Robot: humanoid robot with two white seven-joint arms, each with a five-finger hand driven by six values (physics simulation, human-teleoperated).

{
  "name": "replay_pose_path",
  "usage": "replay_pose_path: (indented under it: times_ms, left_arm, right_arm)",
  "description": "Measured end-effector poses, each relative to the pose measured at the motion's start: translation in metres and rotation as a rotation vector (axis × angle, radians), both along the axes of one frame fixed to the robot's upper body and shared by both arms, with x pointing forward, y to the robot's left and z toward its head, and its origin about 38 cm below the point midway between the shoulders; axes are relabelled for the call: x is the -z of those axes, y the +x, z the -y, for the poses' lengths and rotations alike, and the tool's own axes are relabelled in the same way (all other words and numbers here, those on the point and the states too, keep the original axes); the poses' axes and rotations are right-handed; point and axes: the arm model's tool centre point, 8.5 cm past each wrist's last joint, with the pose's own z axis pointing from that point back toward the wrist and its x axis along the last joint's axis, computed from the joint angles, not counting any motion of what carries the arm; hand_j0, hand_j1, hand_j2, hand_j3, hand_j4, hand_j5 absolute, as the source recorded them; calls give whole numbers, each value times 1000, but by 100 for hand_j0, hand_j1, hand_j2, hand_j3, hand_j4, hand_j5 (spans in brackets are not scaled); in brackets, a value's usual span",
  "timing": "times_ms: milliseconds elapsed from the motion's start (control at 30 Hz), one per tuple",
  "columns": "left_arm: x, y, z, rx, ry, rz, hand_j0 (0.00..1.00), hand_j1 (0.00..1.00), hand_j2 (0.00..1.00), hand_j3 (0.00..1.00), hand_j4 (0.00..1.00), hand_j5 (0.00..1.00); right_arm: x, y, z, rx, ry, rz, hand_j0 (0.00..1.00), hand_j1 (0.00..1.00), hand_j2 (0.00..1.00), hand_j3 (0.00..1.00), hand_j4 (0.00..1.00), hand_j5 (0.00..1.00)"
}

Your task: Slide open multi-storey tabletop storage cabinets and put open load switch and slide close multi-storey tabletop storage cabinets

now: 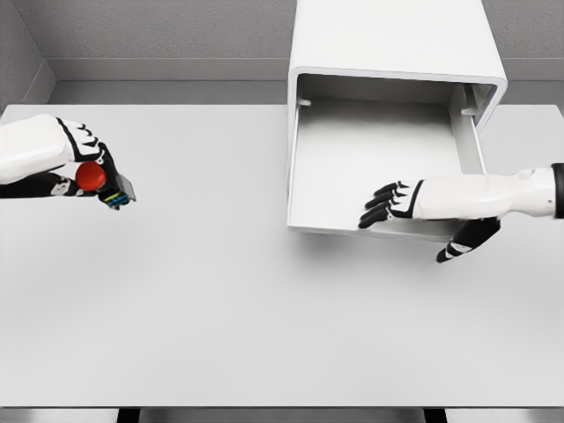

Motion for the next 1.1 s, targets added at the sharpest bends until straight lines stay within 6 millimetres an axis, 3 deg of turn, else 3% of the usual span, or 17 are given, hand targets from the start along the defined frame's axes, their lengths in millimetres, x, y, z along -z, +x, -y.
replay_pose_path:
  times_ms: [233, 533, 800, 867, 1100]
  left_arm:
    - [-2, 4, 9, 17, -27, 24, 43, 43, 43, 43, 43, 43]
    - [-9, 14, 36, 82, -60, 54, 43, 43, 43, 43, 43, 43]
    - [-13, 21, 59, 140, -85, 70, 43, 43, 43, 43, 43, 43]
    - [-22, 24, 67, 160, -93, 94, 43, 43, 43, 43, 43, 43]
    - [-28, 30, 91, 212, -122, 121, 43, 43, 43, 43, 43, 43]
  right_arm:
    - [-5, -2, 2, -4, -4, 12, 100, 100, 100, 100, 100, 100]
    - [-23, 2, 2, 15, 36, 70, 100, 100, 100, 100, 100, 100]
    - [-13, -1, 2, 18, 39, 47, 100, 100, 100, 100, 100, 100]
    - [-12, -1, 2, 18, 38, 43, 100, 100, 100, 100, 100, 100]
    - [-15, -1, 8, 43, 48, 54, 100, 100, 100, 100, 100, 100]
